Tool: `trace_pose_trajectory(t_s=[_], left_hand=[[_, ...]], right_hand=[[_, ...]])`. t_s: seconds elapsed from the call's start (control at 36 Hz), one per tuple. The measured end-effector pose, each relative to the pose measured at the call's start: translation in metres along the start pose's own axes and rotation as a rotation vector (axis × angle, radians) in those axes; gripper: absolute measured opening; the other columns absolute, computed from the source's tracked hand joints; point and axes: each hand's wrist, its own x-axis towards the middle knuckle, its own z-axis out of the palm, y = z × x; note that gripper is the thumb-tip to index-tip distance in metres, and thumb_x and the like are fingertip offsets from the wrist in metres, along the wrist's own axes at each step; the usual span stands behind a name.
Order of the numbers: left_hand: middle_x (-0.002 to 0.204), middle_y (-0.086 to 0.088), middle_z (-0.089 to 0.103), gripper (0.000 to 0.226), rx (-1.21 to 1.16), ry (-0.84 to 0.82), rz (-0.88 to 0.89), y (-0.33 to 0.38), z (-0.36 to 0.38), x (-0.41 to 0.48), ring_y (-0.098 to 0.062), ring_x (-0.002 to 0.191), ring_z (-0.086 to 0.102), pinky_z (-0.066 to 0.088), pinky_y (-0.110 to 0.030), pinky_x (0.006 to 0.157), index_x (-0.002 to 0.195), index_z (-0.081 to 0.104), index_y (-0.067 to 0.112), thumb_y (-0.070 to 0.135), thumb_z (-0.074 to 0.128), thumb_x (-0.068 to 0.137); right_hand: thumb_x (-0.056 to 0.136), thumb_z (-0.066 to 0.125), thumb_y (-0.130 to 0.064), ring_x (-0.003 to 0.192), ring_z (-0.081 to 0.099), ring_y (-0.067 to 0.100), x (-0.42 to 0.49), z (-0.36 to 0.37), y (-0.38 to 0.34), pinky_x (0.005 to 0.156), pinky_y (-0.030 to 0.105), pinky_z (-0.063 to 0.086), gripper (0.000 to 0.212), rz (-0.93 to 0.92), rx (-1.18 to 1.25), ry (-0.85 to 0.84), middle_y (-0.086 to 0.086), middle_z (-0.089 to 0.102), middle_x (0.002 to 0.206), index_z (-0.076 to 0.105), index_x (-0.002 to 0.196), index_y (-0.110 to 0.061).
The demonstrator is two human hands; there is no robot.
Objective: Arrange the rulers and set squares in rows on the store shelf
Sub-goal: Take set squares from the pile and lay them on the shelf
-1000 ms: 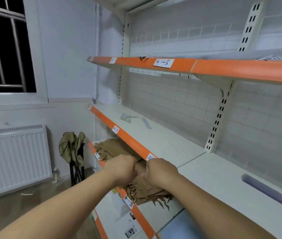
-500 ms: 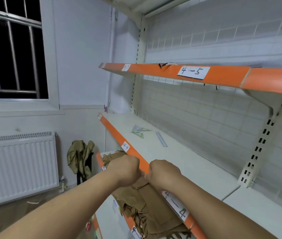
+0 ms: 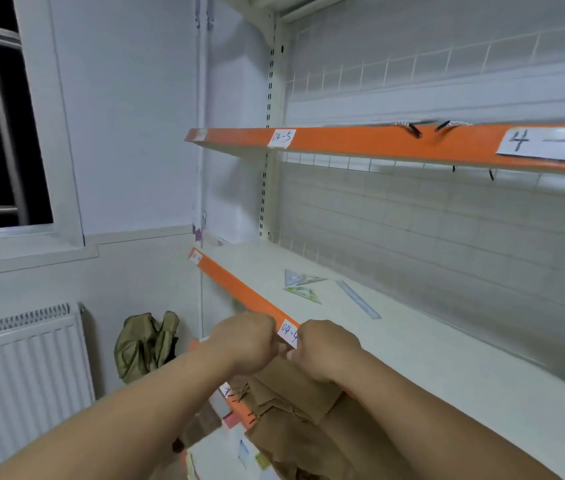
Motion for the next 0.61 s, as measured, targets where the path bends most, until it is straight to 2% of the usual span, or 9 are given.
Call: trace_pose_trajectory(t_s=[0.11, 0.31, 0.39, 0.47, 0.53, 0.61], left_hand=[[0.105, -0.005, 0.061, 0.023, -0.015, -0.003, 0.074, -0.034, -0.003, 0.021, -0.021, 0.093, 0.055, 0.037, -0.028, 0.070, 0.099, 0.059, 0.017, 0.037, 0.049, 0.095], [0.105, -0.006, 0.061, 0.030, -0.048, -0.047, 0.146, -0.068, 0.004, 0.064, -0.022, 0.091, 0.055, 0.041, -0.028, 0.072, 0.103, 0.060, 0.012, 0.039, 0.049, 0.095], [0.104, -0.006, 0.061, 0.028, -0.041, -0.061, 0.185, -0.075, 0.006, 0.084, -0.020, 0.087, 0.052, 0.046, -0.033, 0.077, 0.104, 0.060, 0.012, 0.037, 0.048, 0.096], [0.105, -0.004, 0.061, 0.026, -0.045, -0.049, 0.202, -0.081, 0.006, 0.108, -0.022, 0.096, 0.056, 0.048, -0.034, 0.081, 0.103, 0.060, 0.014, 0.036, 0.047, 0.095], [0.109, -0.003, 0.061, 0.027, -0.047, -0.038, 0.211, -0.081, 0.007, 0.123, -0.021, 0.098, 0.056, 0.046, -0.032, 0.077, 0.104, 0.059, 0.014, 0.036, 0.047, 0.095], [0.111, -0.004, 0.060, 0.031, -0.038, -0.048, 0.221, -0.080, 0.008, 0.144, -0.020, 0.094, 0.053, 0.037, -0.028, 0.072, 0.107, 0.058, 0.013, 0.040, 0.046, 0.097]], right_hand=[[0.092, 0.049, -0.045, 0.081, 0.051, 0.021, 0.021, 0.000, -0.022, 0.057, 0.026, 0.032, 0.026, 0.065, 0.008, -0.007, -0.001, 0.052, 0.088, 0.049, 0.088, -0.019], [0.090, 0.051, -0.041, 0.093, 0.060, 0.022, 0.056, 0.005, -0.043, 0.069, 0.027, 0.040, 0.028, 0.148, 0.003, -0.041, 0.000, 0.064, 0.102, 0.063, 0.098, -0.016], [0.091, 0.049, -0.048, 0.081, 0.053, 0.023, 0.074, 0.001, -0.043, 0.060, 0.025, 0.035, 0.035, 0.175, -0.020, -0.038, -0.001, 0.056, 0.081, 0.052, 0.076, -0.016], [0.093, 0.047, -0.038, 0.076, 0.047, 0.022, 0.093, -0.004, -0.040, 0.051, 0.024, 0.027, 0.036, 0.195, -0.059, -0.049, -0.003, 0.042, 0.067, 0.040, 0.064, -0.017], [0.093, 0.048, -0.032, 0.076, 0.048, 0.022, 0.106, -0.004, -0.034, 0.054, 0.024, 0.031, 0.029, 0.199, -0.077, -0.045, -0.003, 0.043, 0.068, 0.045, 0.069, -0.015], [0.092, 0.050, -0.033, 0.079, 0.050, 0.020, 0.126, -0.003, -0.020, 0.062, 0.026, 0.035, 0.021, 0.197, -0.079, -0.023, 0.000, 0.051, 0.080, 0.049, 0.080, -0.017]])
